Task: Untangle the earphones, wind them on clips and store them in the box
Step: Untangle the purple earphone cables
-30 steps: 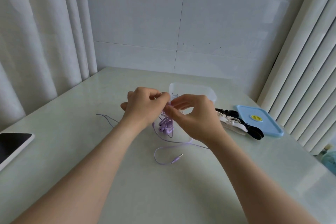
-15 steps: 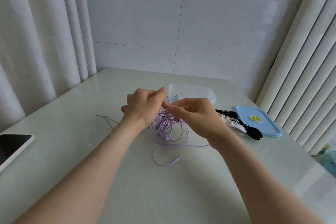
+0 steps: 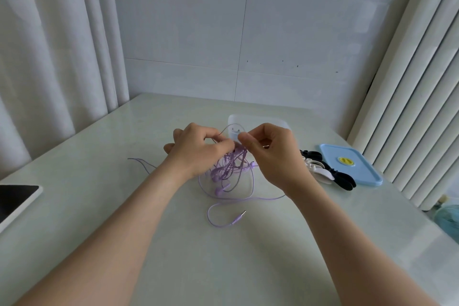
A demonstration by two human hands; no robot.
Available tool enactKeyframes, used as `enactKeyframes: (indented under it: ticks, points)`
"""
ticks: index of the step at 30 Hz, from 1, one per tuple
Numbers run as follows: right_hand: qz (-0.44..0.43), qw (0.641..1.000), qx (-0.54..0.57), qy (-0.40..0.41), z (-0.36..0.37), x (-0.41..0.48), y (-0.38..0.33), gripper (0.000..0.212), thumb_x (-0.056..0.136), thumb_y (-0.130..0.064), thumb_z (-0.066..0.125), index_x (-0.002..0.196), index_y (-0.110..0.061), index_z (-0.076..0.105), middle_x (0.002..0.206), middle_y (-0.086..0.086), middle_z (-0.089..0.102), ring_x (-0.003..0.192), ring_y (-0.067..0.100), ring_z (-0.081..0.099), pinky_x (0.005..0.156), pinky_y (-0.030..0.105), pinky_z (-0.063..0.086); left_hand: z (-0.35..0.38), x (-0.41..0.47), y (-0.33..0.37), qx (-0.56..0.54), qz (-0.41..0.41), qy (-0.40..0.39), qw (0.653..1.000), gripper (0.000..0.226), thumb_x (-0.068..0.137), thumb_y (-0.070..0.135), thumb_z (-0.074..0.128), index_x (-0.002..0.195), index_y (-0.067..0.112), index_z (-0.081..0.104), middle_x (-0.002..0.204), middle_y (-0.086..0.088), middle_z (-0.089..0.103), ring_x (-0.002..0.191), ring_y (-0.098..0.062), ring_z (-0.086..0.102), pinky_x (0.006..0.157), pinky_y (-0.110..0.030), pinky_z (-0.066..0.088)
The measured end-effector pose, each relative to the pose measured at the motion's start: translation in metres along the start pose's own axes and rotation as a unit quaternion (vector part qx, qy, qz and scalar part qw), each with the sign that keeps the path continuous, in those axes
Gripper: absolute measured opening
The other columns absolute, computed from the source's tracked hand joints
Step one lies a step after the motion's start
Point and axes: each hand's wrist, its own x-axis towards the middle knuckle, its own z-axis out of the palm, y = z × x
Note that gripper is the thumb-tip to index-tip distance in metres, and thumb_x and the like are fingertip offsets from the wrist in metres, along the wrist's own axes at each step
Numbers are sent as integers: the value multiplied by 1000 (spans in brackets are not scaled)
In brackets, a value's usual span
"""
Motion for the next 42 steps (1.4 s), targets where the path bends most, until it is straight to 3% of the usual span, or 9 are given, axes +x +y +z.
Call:
enactKeyframes:
  ticks: [6, 9, 14, 21, 24, 27, 31, 37, 42]
  points:
    - [-21, 1000, -4, 12, -1, -2, -5, 15, 102, -16, 64, 92, -6, 59, 64, 3, 74, 55, 19, 71, 54, 31, 54, -2, -5, 2, -8, 37, -31, 999, 27, 72, 77, 75, 87, 55, 73, 119, 11, 52, 127, -20, 38, 109, -47, 32]
    - [-25, 1000, 8, 14, -1, -3, -5, 11, 104, -10, 57, 97, -5, 51, 62, 3, 73, 52, 20, 71, 52, 26, 51, -1, -6, 2, 18, 48, -40, 998, 22, 74, 71, 78, 90, 57, 72, 117, 12, 51, 123, -19, 38, 103, -42, 32]
    - [-61, 988, -124, 72, 1, 0, 5, 26, 106, -36, 58, 91, -16, 53, 73, -2, 72, 73, 18, 68, 71, 40, 53, 3, -1, -4, 43, 47, 25, 998, 5, 84, 51, 74, 84, 47, 72, 102, 14, 48, 114, -21, 38, 85, -35, 23]
    - [-42, 983, -135, 118, -4, 3, 2, 15, 105, -16, 54, 91, -12, 58, 70, -6, 64, 69, 20, 57, 67, 37, 41, 4, 3, -11, 179, 130, 72, 973, 12, 92, 50, 65, 87, 42, 73, 94, 11, 46, 105, -22, 39, 76, -36, 21]
    - [31, 996, -12, 81, -9, 0, -11, 19, 97, -16, 62, 82, -8, 70, 58, 3, 61, 57, 19, 56, 61, 35, 47, 1, 3, -13, 208, 148, 56, 965, 14, 89, 50, 64, 85, 39, 73, 95, 12, 43, 104, -19, 37, 76, -36, 20]
    - [101, 987, 116, -47, -20, -5, -25, 19, 90, -8, 68, 77, 4, 74, 57, 13, 64, 48, 23, 56, 51, 33, 44, -4, 2, -16, 224, 173, 26, 959, 9, 87, 48, 69, 86, 40, 73, 97, 12, 40, 104, -18, 37, 78, -36, 22]
    - [98, 979, 29, -179, -14, -12, -28, 27, 96, -18, 65, 78, -3, 77, 65, 18, 72, 53, 30, 70, 47, 29, 49, -4, 3, -16, 214, 197, 19, 957, 9, 93, 49, 68, 91, 41, 71, 98, 11, 39, 104, -17, 37, 79, -36, 23]
    - [9, 992, -124, -21, 4, -7, -5, 31, 83, -51, 81, 75, -23, 71, 56, -4, 65, 47, 6, 53, 48, 14, 33, -1, 5, -14, 148, 208, 37, 966, 4, 94, 50, 71, 97, 47, 71, 95, 12, 41, 103, -17, 39, 78, -36, 22]
    - [53, 994, -89, -38, 0, -7, -8, 32, 87, -53, 79, 73, -24, 80, 65, -4, 73, 60, 10, 64, 60, 29, 51, 0, 6, -13, 103, 214, 40, 971, 2, 95, 42, 72, 96, 43, 73, 94, 9, 49, 103, -18, 44, 82, -36, 29]
